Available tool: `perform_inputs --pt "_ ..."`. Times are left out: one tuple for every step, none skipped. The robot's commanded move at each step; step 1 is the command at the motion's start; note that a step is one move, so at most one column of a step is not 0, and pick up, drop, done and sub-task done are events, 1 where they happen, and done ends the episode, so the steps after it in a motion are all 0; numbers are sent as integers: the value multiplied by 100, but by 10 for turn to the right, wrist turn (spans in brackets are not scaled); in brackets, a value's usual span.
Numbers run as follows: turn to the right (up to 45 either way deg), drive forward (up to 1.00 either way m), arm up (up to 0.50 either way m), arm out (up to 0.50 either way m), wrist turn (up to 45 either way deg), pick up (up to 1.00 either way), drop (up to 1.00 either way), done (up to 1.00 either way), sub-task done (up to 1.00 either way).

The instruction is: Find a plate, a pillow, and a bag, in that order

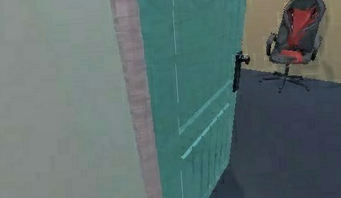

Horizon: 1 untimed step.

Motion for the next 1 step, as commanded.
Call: perform_inputs --pt "330 0 0 0 0 0 0 0 0"
